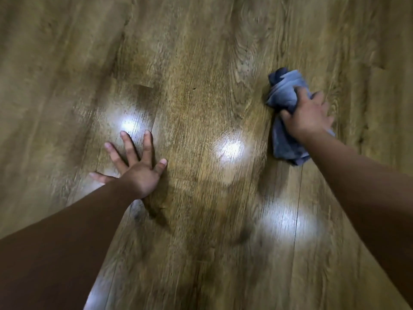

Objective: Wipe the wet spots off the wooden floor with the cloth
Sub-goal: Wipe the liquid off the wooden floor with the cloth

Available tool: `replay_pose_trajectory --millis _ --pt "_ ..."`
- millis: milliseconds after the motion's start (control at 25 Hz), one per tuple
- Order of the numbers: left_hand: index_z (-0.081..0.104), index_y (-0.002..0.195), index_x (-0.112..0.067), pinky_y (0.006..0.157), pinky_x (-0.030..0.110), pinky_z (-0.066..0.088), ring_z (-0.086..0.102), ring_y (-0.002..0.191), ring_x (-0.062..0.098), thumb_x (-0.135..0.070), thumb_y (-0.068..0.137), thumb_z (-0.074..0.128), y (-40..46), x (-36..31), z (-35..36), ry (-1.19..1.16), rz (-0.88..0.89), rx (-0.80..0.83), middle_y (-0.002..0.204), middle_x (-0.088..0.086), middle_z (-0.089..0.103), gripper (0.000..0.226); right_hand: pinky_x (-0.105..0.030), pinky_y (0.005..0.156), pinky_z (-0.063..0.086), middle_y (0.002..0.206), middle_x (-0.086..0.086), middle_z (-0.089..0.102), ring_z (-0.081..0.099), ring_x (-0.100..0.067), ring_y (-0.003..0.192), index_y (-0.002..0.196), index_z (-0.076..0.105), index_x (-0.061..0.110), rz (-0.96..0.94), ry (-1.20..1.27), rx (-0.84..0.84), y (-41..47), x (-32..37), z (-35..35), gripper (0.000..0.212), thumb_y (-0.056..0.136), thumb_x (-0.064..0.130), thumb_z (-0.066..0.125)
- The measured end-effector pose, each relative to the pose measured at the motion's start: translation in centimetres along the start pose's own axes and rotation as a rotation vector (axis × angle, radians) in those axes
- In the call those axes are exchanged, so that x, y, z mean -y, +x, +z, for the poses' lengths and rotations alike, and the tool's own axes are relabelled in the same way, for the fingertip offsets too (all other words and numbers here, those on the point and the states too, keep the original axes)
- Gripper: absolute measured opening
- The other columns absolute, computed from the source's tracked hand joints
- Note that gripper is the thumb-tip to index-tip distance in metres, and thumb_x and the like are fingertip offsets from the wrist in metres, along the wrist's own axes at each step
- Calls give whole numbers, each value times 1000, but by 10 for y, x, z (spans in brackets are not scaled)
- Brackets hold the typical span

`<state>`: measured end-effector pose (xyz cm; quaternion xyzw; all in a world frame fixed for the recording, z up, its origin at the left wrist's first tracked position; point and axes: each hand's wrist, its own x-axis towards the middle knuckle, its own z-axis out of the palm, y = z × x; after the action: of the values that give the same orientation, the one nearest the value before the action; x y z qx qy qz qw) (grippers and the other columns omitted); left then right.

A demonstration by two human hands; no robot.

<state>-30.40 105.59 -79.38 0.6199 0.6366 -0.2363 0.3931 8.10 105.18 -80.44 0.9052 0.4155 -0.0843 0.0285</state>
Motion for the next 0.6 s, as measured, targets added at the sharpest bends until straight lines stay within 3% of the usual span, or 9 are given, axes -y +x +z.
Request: replay_pose_trajectory --millis 120,280,440,600 --pt "-34 144 -55 102 84 -6 -45 141 34 -72 98 19 -4 -2 -2 13 -18 -4 150 -6 -54 73 -63 103 32 138 -21 34 39 -46 125 147 23 47 -36 -50 40 -19 22 -2 71 87 49 60" --pt "-32 146 -55 104 84 -6 -44 142 33 -71 98 20 -5 -6 -1 5 -40 -14 152 -6 -51 72 -58 96 36 133 -19 35 44 -40 114 153 16 47 -341 -182 92 -110 52 2 82 84 58 59" --pt "-32 144 -58 103 84 -7 -45 142 31 -74 96 20 3 -3 4 9 -54 -46 152 -9 -51 73 -53 82 38 110 -10 39 47 -33 94 147 35 45 -667 -125 153 -244 71 25 80 74 58 65" --pt "-41 130 -66 100 84 -9 -44 143 30 -79 90 16 10 3 8 22 -41 -94 153 -9 -50 71 -56 82 41 107 -7 41 47 -31 92 146 36 46 -754 -79 134 -227 61 27 77 76 57 64"
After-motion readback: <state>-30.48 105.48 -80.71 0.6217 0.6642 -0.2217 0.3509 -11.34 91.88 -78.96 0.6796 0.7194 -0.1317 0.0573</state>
